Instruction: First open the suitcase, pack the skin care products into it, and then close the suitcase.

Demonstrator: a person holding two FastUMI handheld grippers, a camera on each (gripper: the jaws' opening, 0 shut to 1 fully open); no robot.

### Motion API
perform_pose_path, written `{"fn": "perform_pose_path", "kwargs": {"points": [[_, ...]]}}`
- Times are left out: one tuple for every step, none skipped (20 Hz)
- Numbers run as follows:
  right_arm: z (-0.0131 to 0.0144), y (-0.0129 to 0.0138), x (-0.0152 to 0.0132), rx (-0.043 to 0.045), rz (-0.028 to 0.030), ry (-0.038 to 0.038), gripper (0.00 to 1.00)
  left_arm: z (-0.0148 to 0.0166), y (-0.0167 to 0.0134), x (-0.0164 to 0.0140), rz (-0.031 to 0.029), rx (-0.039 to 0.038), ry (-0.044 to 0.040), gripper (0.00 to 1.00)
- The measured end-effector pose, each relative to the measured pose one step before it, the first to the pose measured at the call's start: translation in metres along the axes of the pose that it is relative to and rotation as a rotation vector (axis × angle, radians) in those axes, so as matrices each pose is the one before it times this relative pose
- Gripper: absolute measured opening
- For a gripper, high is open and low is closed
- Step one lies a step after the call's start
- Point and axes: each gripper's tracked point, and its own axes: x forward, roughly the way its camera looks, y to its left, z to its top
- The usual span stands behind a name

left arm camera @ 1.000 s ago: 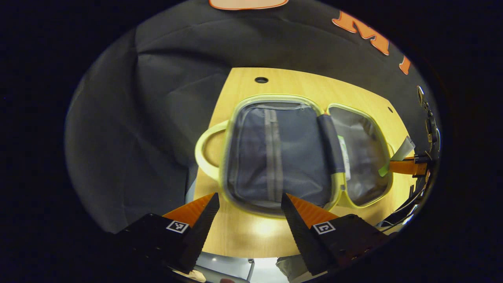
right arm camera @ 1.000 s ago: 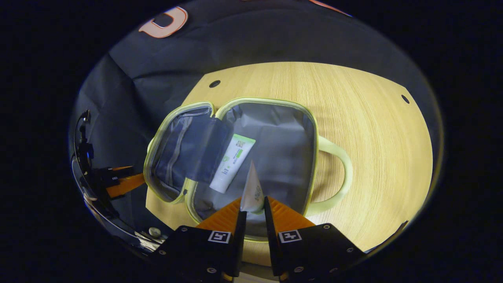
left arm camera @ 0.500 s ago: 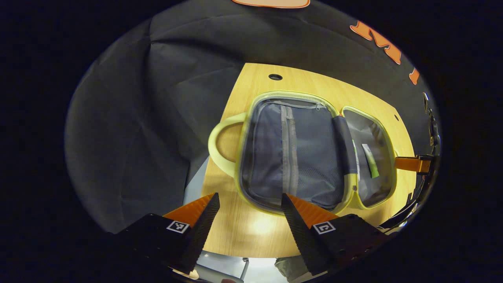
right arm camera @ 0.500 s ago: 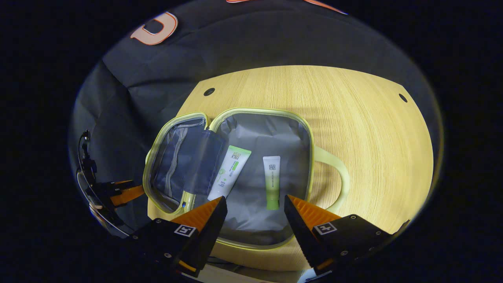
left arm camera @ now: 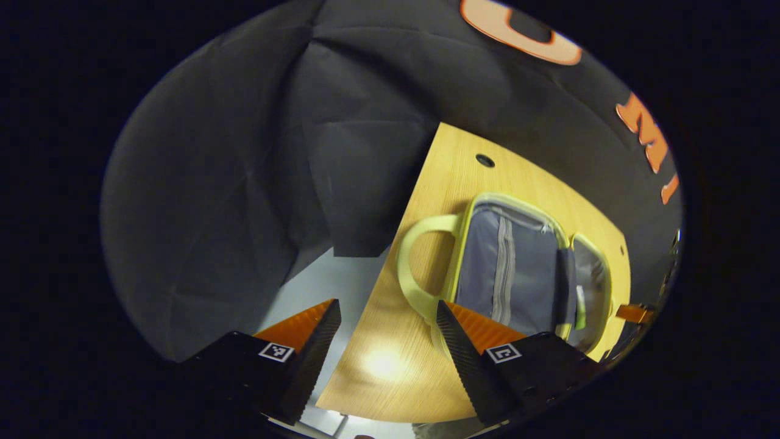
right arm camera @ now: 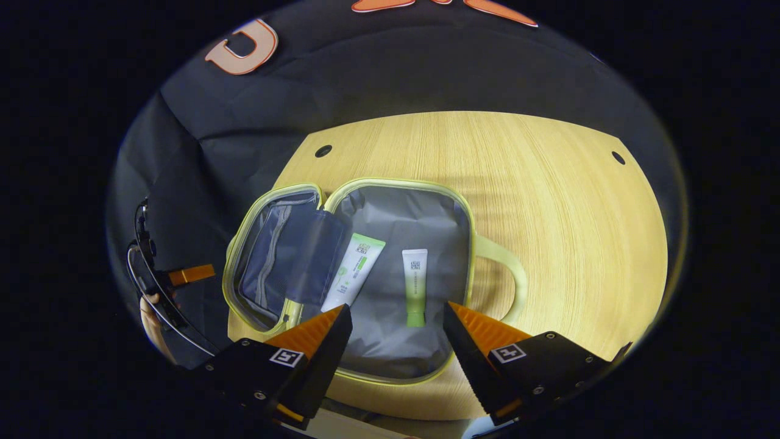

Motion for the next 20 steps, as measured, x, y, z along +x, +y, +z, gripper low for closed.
{"fn": "perform_pose_path", "kwargs": {"points": [[0.00085, 0.00036, -0.00085, 0.00187, 0.00183, -0.00101, 0.96, 0.00724, 0.00141, 0.00778, -0.02881, -0.03066, -0.01267, 0.98], [0.00015, -0.00067, -0.00230, 0.00039, 0.00025, -0.00188, 0.96, 0.00677, -0.00133, 0.00640, -0.03085, -0.03708, -0.00838, 0.98], [0.00183, -0.00295, -0.00102, -0.00172, -0.01098, -0.00560, 0.96, 0.00258, -0.00418, 0.00589, -0.04802, -0.03951, -0.00071, 0.98], [0.00011, -0.00347, -0.00052, -0.00235, -0.01050, -0.00112, 0.96, 0.00385, -0.00867, 0.00435, -0.06425, -0.03710, -0.00052, 0.98], [0.00040, -0.00302, -0.00125, -0.00182, -0.01080, 0.00293, 0.96, 0.00266, -0.00629, 0.00765, -0.06190, -0.03067, 0.00577, 0.98], [-0.00036, -0.00306, -0.00121, -0.00085, -0.00978, 0.00098, 0.96, -0.00085, -0.00102, 0.00977, -0.03904, -0.02603, 0.00853, 0.98], [0.00032, -0.00118, -0.00064, -0.00230, -0.00388, -0.00062, 0.96, -0.00311, 0.00280, 0.01164, -0.01809, -0.02589, 0.01688, 0.98], [-0.00267, -0.00233, -0.00005, -0.00336, -0.00780, 0.00517, 0.96, -0.00002, 0.00490, 0.00819, -0.00526, -0.02370, 0.01101, 0.98], [-0.00256, -0.00266, 0.00059, -0.00472, -0.01270, 0.00805, 0.96, 0.00171, 0.00306, 0.00828, -0.01804, -0.02911, 0.00512, 0.98], [-0.00256, -0.00145, -0.00056, -0.00702, -0.00798, 0.00726, 0.96, 0.00068, -0.00426, 0.00628, -0.03297, -0.02921, -0.00142, 0.98], [-0.00213, -0.00147, -0.00046, -0.00507, -0.00654, 0.00676, 0.96, 0.00446, -0.00188, 0.00435, -0.03115, -0.02613, -0.00919, 0.96], [-0.00157, -0.00152, -0.00030, -0.00277, -0.00499, 0.00444, 0.96, 0.00254, 0.00204, 0.00800, -0.01955, -0.02335, -0.01119, 0.95], [-0.00003, -0.00169, -0.00070, 0.00456, -0.00625, 0.00000, 0.96, -0.00010, 0.00245, 0.00488, -0.00379, -0.01978, -0.00562, 0.94], [0.00080, -0.00143, -0.00021, 0.00854, -0.00290, -0.00332, 0.96, 0.00108, 0.00367, 0.00355, 0.00860, -0.02611, -0.00435, 0.71], [0.00123, -0.00153, -0.00033, 0.00749, -0.00265, -0.00429, 0.96, -0.00147, 0.00329, 0.00224, 0.00811, -0.03626, 0.00253, 0.48], [0.00056, -0.00169, 0.00027, 0.00496, -0.00187, -0.00225, 0.96, -0.00479, -0.00149, 0.00587, -0.01269, -0.03983, 0.01667, 0.24], [0.00026, -0.00161, -0.00001, 0.00122, -0.00111, 0.00067, 0.96, -0.00787, -0.00280, -0.01077, 0.00339, -0.05313, 0.04735, 0.28], [0.00088, -0.00152, 0.00019, 0.00161, -0.00156, 0.00005, 0.96, 0.00185, 0.00038, 0.02063, 0.00987, -0.01179, 0.00201, 0.14], [0.00100, -0.00099, 0.00037, 0.00182, -0.00021, -0.00149, 0.96, 0.00211, -0.00638, -0.01757, 0.00169, 0.01914, -0.01120, 0.14], [0.00129, 0.00044, -0.00003, 0.00333, 0.00337, -0.00404, 0.96, -0.00054, -0.00096, 0.00486, 0.02586, 0.02821, -0.00442, 0.14]]}}
